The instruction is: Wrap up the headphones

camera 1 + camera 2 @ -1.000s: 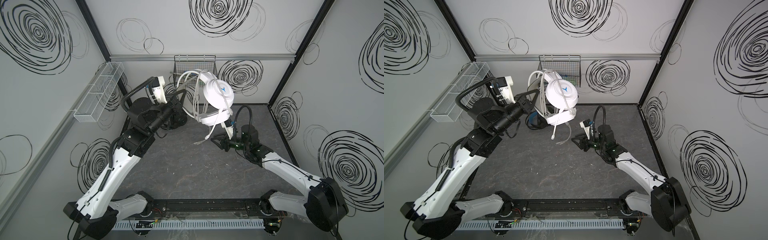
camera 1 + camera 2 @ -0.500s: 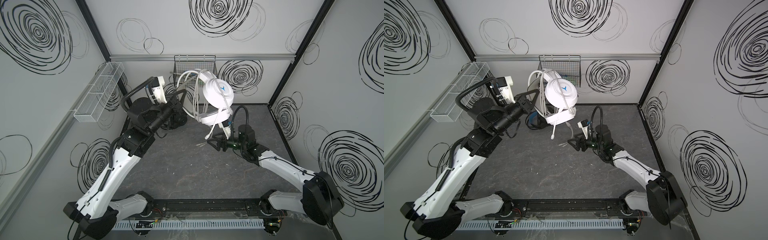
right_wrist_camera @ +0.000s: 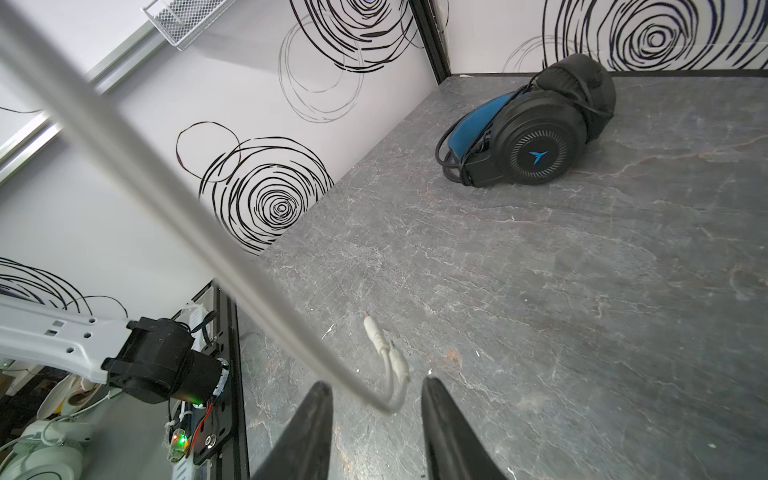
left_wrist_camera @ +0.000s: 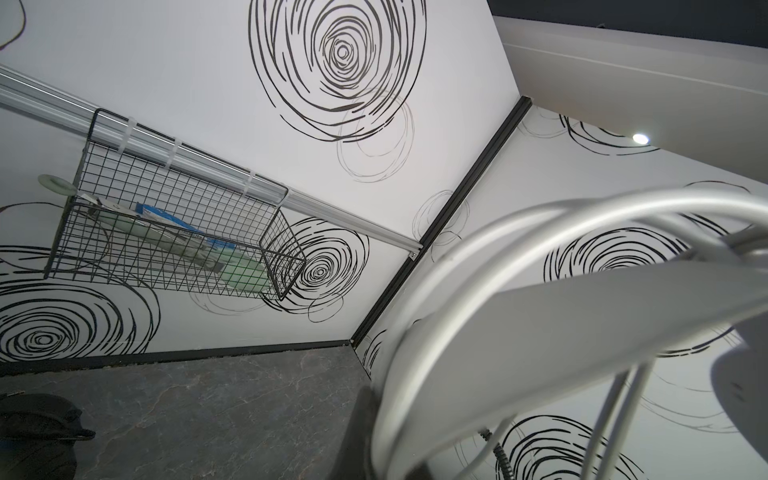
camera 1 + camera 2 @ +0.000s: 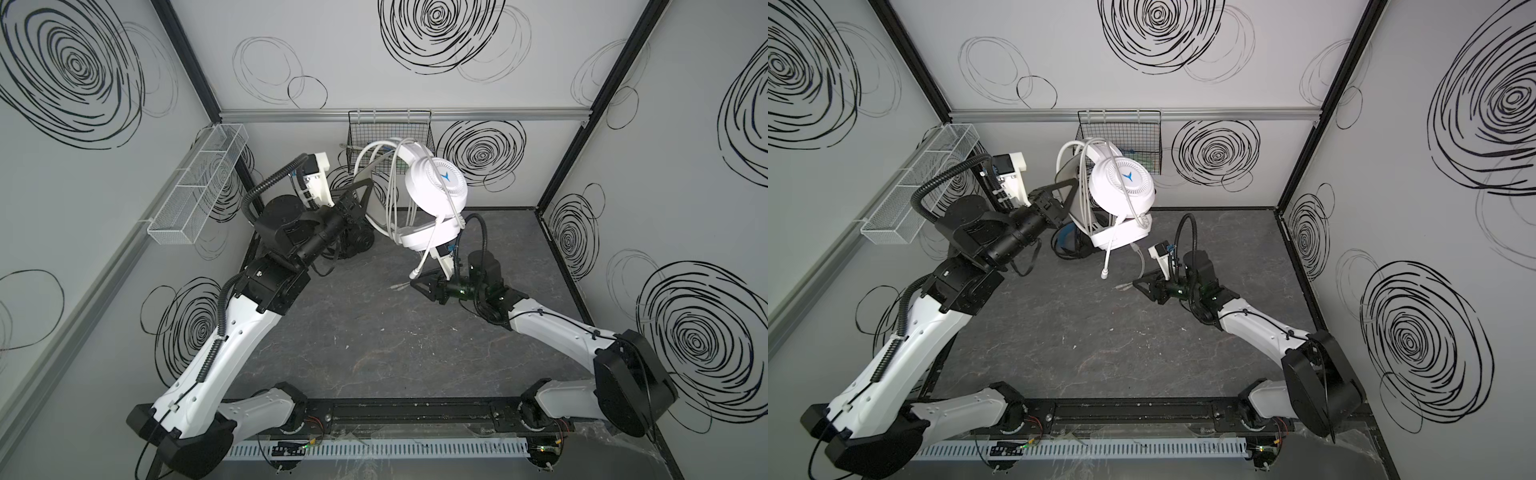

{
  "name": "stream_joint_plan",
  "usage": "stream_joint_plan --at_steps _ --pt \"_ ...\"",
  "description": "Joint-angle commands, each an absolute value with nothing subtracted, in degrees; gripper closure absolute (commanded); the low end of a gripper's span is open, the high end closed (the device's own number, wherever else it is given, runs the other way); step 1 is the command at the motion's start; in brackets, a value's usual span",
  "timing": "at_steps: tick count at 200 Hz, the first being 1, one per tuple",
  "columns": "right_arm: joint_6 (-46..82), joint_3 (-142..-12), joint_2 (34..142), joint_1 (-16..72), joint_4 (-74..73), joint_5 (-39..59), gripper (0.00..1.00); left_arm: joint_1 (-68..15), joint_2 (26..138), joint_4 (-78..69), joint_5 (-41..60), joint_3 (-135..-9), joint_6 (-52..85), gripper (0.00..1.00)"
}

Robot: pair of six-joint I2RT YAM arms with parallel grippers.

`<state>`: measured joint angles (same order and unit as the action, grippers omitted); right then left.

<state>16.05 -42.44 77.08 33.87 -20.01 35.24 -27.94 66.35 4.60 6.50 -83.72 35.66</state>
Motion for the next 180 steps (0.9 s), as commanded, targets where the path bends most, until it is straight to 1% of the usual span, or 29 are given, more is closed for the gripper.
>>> stream_joint_plan --at_steps 1,55,63,94,109,127,147,180 --pt "17.36 -45.25 78.72 34.28 -23.22 34.88 0.61 -27.47 65.13 -1.24 6.81 -85.25 37.91 1.0" --pt "17.01 -47.91 80.42 34.81 -22.61 34.29 0.63 -27.44 65.46 -1.66 7.1 -85.08 38.32 1.0" --pt "17.01 -47.9 80.42 34.88 -22.6 34.45 0.66 -27.42 65.56 -1.62 7.2 -85.1 38.39 1.0" --pt "16.78 -47.23 79.95 34.91 -22.46 34.79 0.84 -27.44 65.87 -2.02 7.19 -84.98 38.58 1.0" --pt "16.4 -46.62 79.35 34.9 -22.18 34.74 0.9 -27.32 65.96 -1.82 6.88 -85.12 38.5 1.0" --pt "15.72 -45.72 78.07 34.94 -20.68 34.5 0.95 -26.78 66.12 -1.64 6.14 -85.23 38.57 1.0" --pt "14.56 -44.52 76.3 35.13 -18.12 33.8 0.98 -26.15 66.54 -1.32 4.42 -85.32 39.38 1.0" --pt "11.42 -43.33 73.89 36.77 -12.66 31.82 1.0 -24.87 67.79 -0.27 -0.95 -85.17 42.92 1.0"
